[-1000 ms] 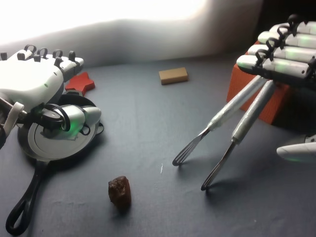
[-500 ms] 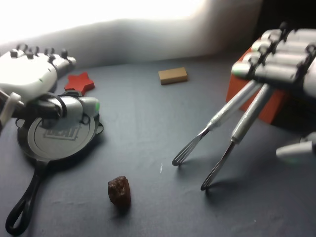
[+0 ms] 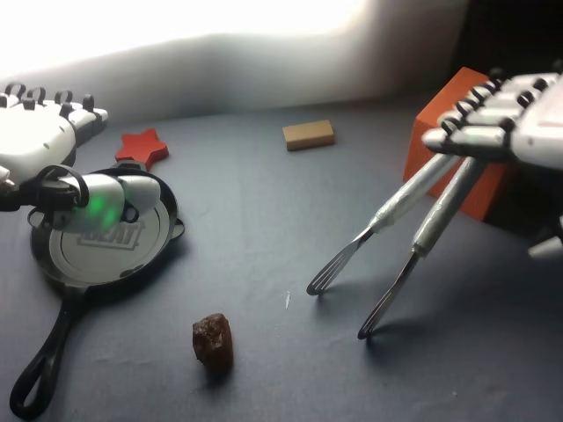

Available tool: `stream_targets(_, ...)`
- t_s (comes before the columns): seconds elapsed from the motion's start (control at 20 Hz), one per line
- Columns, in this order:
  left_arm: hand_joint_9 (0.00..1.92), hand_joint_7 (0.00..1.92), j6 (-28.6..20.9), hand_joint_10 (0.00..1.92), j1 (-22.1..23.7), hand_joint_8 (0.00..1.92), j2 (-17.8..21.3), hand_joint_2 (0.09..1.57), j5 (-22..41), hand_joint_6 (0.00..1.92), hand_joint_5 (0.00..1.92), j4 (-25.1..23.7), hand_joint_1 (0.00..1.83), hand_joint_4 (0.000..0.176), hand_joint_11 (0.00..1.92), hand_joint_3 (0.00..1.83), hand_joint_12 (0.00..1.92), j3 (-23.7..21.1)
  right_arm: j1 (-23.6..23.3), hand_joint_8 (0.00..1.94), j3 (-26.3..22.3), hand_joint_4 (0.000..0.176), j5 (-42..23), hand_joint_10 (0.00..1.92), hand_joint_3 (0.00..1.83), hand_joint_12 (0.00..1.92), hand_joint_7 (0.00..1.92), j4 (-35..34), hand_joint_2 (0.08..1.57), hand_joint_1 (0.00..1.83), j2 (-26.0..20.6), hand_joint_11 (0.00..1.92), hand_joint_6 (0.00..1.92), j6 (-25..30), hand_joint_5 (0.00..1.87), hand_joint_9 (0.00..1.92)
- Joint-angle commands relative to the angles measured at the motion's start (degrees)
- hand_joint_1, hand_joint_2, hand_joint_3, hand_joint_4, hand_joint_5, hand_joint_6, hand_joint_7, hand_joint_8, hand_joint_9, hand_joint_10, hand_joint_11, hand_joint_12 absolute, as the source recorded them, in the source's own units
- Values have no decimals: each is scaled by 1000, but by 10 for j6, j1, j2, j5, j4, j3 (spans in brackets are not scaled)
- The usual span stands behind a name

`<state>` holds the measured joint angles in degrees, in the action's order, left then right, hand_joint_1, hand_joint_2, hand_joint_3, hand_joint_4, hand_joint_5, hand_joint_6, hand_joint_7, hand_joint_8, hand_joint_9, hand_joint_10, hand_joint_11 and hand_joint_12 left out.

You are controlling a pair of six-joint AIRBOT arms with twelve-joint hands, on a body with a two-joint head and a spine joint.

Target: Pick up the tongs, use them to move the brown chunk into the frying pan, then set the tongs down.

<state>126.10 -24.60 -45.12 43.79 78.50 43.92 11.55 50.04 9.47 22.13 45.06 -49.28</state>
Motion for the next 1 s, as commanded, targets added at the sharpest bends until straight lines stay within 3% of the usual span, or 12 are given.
stream_targets(0.0, 86, 94, 0, 0, 1, 0, 5, 1202, 34, 1, 109, -38, 0, 0, 0, 0, 395, 1, -11, 0, 3, 0, -44, 0, 0, 0, 0, 3, 952, 967, 3, 0, 0, -2, 0, 0)
stream_targets(0.3, 91, 107, 4, 9, 10, 12, 5, 1201, 61, 0, 100, -41, 0, 0, 0, 0, 364, -9, -26, 0, 11, 0, -33, 0, 0, 0, 0, 3, 943, 977, 47, 0, 0, -25, 0, 0)
stream_targets(0.4, 76, 77, 6, 1, 3, 1, 4, 1215, 101, 1, 62, -57, 0, 0, 0, 3, 267, -19, -34, 0, 17, 0, -8, 0, 0, 0, 0, 3, 938, 954, 65, 0, 0, -30, 0, 0)
stream_targets(0.6, 62, 84, 2, 9, -5, 6, 4, 1220, 100, 6, 80, -34, 0, 0, 0, 2, 239, -20, -56, 0, 42, 0, 45, 0, 0, 0, 0, 3, 971, 904, 103, 0, 0, -25, 0, 0)
stream_targets(0.75, 75, 96, -14, 10, -14, 6, 4, 1216, 91, 8, 95, -34, 0, 0, 0, 0, 285, -19, -80, 0, 64, 0, 92, 0, 0, 3, 0, 3, 947, 986, 136, 6, 0, -19, 0, 0)
stream_targets(0.95, 60, 73, -15, 8, -15, 2, 4, 1218, 73, 8, 75, -31, 0, 0, 0, 1, 160, -19, -101, 0, 90, 0, 150, 0, 0, 7, 0, 3, 942, 1030, 170, 5, 0, -48, 0, 0)
